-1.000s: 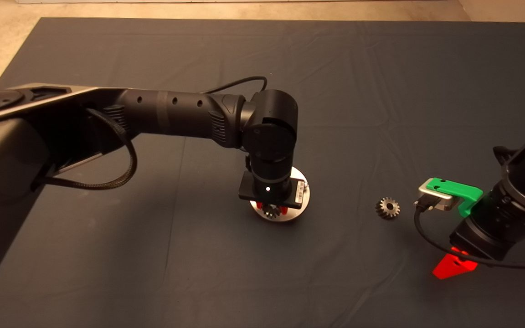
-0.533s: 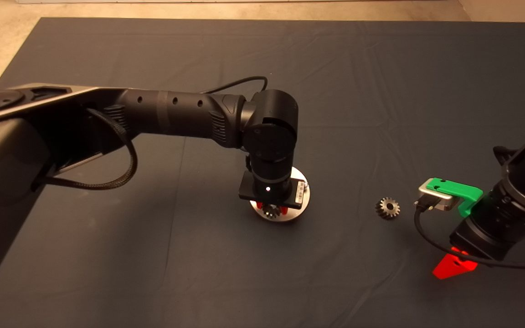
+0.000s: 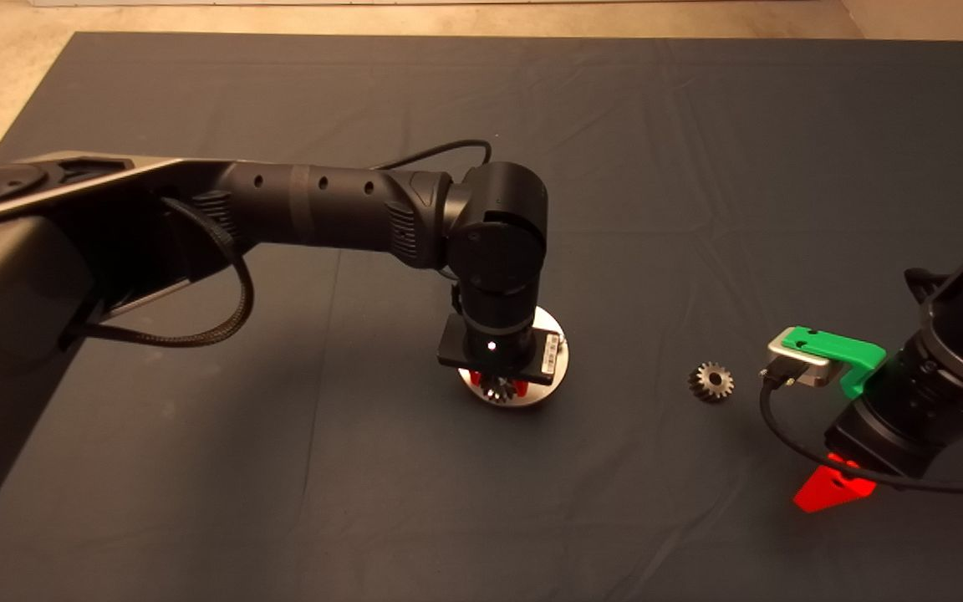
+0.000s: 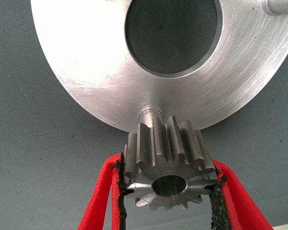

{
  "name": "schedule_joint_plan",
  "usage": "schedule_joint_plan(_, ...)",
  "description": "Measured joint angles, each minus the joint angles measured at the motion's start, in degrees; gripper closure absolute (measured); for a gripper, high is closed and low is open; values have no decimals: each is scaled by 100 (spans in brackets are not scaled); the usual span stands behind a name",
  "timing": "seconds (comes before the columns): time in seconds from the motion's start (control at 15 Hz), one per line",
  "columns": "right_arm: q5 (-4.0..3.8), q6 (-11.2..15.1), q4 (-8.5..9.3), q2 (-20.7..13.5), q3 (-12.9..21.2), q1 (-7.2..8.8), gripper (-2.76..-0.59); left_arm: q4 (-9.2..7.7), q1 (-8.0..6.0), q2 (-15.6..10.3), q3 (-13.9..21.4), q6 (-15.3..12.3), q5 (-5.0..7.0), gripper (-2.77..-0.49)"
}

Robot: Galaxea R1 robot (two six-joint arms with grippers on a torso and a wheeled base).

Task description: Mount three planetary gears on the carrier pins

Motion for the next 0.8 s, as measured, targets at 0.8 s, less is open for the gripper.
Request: schedule_joint_plan(0.8, 1, 1, 0, 0, 0, 0, -275, -112, -18, 0, -138, 233, -22, -81)
